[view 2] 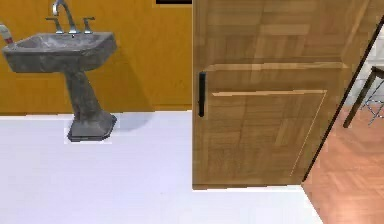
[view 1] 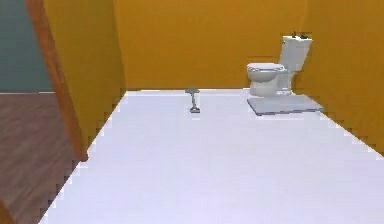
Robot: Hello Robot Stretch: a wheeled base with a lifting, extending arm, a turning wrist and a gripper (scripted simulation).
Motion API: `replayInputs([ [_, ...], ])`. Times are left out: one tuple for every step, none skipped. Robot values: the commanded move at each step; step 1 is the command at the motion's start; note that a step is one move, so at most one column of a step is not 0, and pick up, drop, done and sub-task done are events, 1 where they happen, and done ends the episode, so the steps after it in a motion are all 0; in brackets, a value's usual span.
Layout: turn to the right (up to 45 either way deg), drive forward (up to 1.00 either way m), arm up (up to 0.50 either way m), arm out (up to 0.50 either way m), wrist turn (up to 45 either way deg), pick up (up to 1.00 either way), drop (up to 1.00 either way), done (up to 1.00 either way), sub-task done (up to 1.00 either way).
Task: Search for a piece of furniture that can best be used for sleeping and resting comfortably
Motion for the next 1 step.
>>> replayInputs([
  [-9.0,0.0,0.0,0.0,0.0,0.0,0.0,0.0,0.0],
])
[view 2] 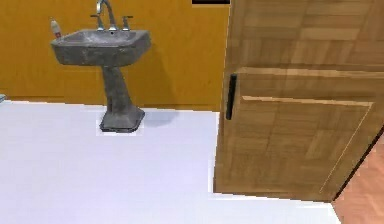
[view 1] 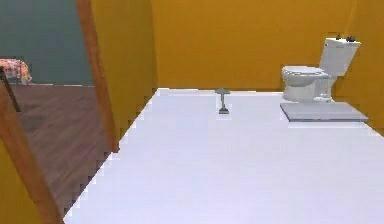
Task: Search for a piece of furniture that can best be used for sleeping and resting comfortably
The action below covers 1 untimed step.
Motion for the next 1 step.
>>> replayInputs([
  [0.0,0.15,0.0,0.0,0.0,0.0,0.0,0.0,0.0],
])
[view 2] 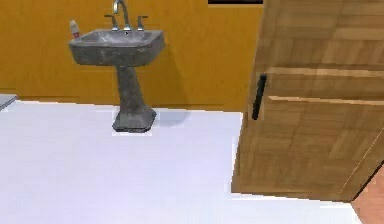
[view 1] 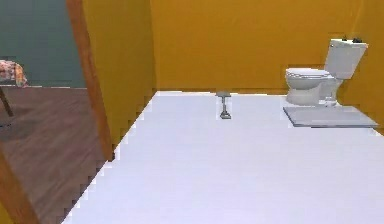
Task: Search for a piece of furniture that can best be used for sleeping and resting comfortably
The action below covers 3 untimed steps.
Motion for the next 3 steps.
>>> replayInputs([
  [-15.0,0.0,0.0,0.0,0.0,0.0,0.0,0.0,0.0],
  [0.0,1.0,0.0,0.0,0.0,0.0,0.0,0.0,0.0],
  [0.0,0.5,0.0,0.0,0.0,0.0,0.0,0.0,0.0],
])
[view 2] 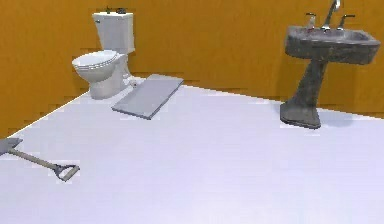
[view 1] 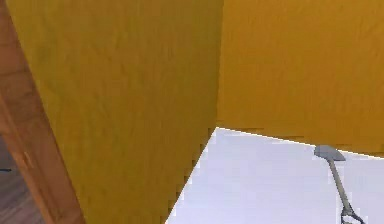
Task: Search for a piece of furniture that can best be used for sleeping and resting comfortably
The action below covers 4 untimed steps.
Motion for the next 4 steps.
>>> replayInputs([
  [-45.0,0.0,0.0,0.0,0.0,0.0,0.0,0.0,0.0],
  [-21.0,0.0,0.0,0.0,0.0,0.0,0.0,0.0,0.0],
  [0.0,0.75,0.0,0.0,0.0,0.0,0.0,0.0,0.0],
  [39.0,0.0,0.0,0.0,0.0,0.0,0.0,0.0,0.0],
])
